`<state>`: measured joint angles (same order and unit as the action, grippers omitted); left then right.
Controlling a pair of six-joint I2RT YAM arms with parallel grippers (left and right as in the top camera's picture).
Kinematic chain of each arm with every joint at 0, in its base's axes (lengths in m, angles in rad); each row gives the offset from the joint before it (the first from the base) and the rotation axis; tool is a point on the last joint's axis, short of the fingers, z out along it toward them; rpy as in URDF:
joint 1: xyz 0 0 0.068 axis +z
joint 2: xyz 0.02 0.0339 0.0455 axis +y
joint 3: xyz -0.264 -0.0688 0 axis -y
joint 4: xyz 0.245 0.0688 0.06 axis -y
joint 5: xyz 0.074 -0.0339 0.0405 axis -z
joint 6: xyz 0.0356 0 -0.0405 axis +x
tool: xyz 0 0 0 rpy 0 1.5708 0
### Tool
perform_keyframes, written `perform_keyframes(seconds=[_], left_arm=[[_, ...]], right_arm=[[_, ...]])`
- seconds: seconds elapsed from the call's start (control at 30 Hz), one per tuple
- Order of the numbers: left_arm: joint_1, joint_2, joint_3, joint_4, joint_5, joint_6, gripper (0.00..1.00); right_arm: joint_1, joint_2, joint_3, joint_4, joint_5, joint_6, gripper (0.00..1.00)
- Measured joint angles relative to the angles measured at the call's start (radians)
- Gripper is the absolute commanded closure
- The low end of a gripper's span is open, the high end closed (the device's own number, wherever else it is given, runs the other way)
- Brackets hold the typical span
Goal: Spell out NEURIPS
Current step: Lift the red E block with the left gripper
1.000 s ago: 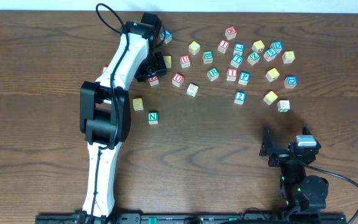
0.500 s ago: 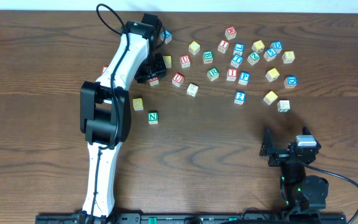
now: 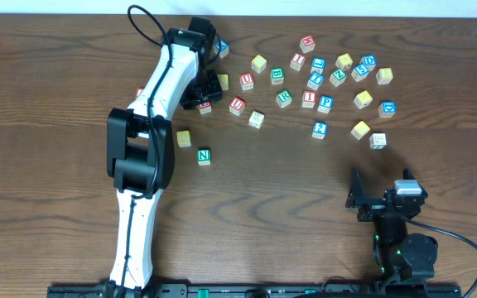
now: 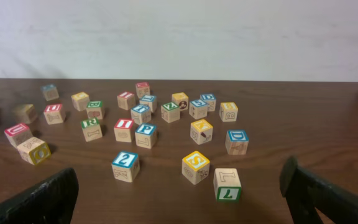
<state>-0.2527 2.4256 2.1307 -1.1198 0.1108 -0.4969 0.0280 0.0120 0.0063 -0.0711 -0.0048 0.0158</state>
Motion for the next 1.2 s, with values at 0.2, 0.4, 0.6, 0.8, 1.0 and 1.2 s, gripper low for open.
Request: perform_keyframes(seconds=[0.2, 0.4, 0.6, 0.8, 1.0, 1.2], left_arm=[[-0.008, 0.0, 0.0, 0.004, 0.0, 0.0, 0.49], [-0.015, 0.0, 0.0, 0.006, 0.002, 0.0, 0.49], [-0.015, 0.008, 0.0, 0.009, 0.004, 0.0, 0.49], [-0.015, 0.021, 0.0, 0.009, -0.001, 0.002, 0.49], [-0.014, 0.021, 0.0, 0.009, -0.005, 0.004, 0.49], [-0.014, 0.021, 0.0, 0.009, -0.005, 0.013, 0.58]], right_arm=[[0.0, 0.0, 0.0, 0.0, 0.0, 0.0, 0.01], [0.0, 0.0, 0.0, 0.0, 0.0, 0.0, 0.01], [0.0, 0.0, 0.0, 0.0, 0.0, 0.0, 0.01], [0.0, 0.0, 0.0, 0.0, 0.0, 0.0, 0.01], [0.0, 0.0, 0.0, 0.0, 0.0, 0.0, 0.01], [0.0, 0.0, 0.0, 0.0, 0.0, 0.0, 0.01]])
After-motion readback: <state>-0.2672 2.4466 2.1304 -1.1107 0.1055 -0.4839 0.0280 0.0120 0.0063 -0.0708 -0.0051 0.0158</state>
